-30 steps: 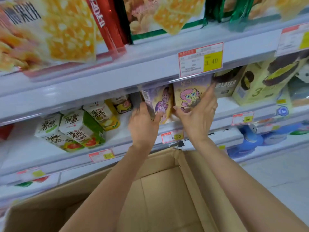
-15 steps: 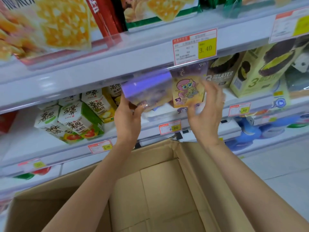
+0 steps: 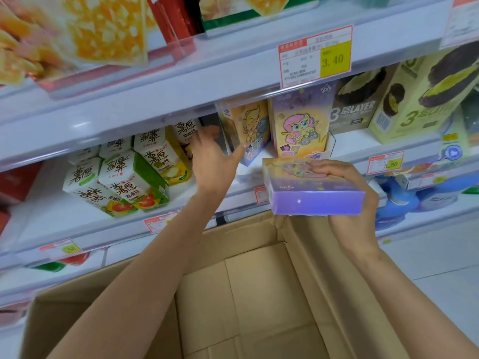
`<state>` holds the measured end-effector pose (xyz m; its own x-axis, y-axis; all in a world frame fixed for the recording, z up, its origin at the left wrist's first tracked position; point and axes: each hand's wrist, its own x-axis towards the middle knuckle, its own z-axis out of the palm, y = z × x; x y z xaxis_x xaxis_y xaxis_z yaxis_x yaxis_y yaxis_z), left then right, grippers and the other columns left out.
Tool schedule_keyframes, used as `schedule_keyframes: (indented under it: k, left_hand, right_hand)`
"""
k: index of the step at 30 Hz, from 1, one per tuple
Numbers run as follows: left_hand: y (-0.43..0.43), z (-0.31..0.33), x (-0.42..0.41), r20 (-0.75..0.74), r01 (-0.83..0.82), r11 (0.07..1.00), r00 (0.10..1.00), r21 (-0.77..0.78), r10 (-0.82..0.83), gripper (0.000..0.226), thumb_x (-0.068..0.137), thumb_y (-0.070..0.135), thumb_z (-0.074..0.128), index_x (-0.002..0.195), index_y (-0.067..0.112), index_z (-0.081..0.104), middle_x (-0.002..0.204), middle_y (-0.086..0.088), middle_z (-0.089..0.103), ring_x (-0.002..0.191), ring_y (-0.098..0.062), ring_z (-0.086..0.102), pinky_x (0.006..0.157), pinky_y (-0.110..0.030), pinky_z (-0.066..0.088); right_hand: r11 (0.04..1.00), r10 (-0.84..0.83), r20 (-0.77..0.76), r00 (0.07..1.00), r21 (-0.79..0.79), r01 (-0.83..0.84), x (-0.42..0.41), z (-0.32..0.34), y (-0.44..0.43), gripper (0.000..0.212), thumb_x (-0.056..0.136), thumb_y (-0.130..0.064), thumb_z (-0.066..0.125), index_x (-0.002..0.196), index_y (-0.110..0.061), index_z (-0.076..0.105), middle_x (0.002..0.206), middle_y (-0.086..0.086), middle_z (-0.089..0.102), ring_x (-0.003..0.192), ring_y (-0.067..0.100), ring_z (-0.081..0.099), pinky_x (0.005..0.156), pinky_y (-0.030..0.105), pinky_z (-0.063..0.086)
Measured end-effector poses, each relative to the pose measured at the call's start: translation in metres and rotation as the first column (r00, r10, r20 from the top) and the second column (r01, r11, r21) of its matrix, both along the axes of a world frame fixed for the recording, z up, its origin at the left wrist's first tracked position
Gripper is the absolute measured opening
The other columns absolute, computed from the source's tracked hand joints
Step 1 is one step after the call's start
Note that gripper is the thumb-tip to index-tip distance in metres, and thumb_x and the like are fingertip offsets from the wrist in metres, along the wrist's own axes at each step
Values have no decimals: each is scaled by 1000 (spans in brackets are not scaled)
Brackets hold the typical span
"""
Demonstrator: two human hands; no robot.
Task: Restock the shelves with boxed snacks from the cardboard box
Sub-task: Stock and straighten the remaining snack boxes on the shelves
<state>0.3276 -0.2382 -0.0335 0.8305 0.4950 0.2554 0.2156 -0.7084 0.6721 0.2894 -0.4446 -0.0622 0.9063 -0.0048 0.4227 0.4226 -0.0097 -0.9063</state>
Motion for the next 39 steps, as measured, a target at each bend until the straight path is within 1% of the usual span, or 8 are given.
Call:
schedule_keyframes:
  k: [7,14,22,26,30,32,36,39]
  left_hand:
    - [-10,-12,19,74,-68,976,996,205,54,41,77,38,70,92,2,57,107,-14,51,101,-31,48,66,-34,41]
    - [-23,-17,-10,136,-2,1000,991,6,2,39,79,37,72,78,13,41,54,8,41,49,-8,37,50,-26,33]
    - [4,-9,-38,299,216,974,936,-69,-187,21,83,22,69,92,19,51,80,12,53,67,4,50,62,-10,38]
    - [10,-8,-63,338,372,925,863,82,-376,43,86,46,59,97,5,62,90,11,58,81,13,56,68,-3,41]
    - [6,4,-81,298,530,846,801,52,-520,26,87,47,55,97,26,66,94,33,61,84,12,58,70,-4,42]
    - [3,14,-85,239,576,815,785,54,-571,16,86,51,53,92,38,61,96,40,57,83,12,57,69,-3,42]
    - [4,21,-82,68,676,736,733,38,-677,19,84,47,57,86,29,64,86,37,59,70,12,56,63,-3,39]
    - [12,25,-70,48,650,754,759,-96,-649,13,85,41,52,79,37,63,78,23,64,65,4,59,58,-19,47]
  right_hand:
    - [999,-23,-16,1000,30,24,4,-14,-5,42,76,-25,57,103,7,61,108,11,64,106,23,61,92,41,48]
    - [998,-58,-43,997,36,59,13,-12,-6,35,79,-21,49,105,-2,62,109,7,65,107,15,60,91,30,48]
    - [995,63,-34,997,-77,-66,19,4,-14,24,71,-10,59,92,-21,66,97,1,63,93,3,60,78,16,47]
    - [969,127,-143,982,-193,-154,19,12,-11,61,66,-6,77,98,-52,52,93,-14,59,73,19,59,71,37,53]
    - [919,263,-226,938,-238,-315,11,12,-11,81,66,-7,82,107,-66,46,94,-13,58,73,25,57,70,25,48]
    - [903,305,-267,914,-223,-367,9,10,-14,63,62,-18,81,101,-60,53,99,-14,61,76,31,58,68,27,47]
    - [886,287,-294,912,-279,-369,2,4,-25,50,56,-27,77,97,-44,55,101,-16,53,79,29,57,65,25,47]
    - [891,272,-343,899,-263,-370,-7,-7,-33,53,58,-32,76,104,-45,53,104,-11,59,82,32,59,72,48,53]
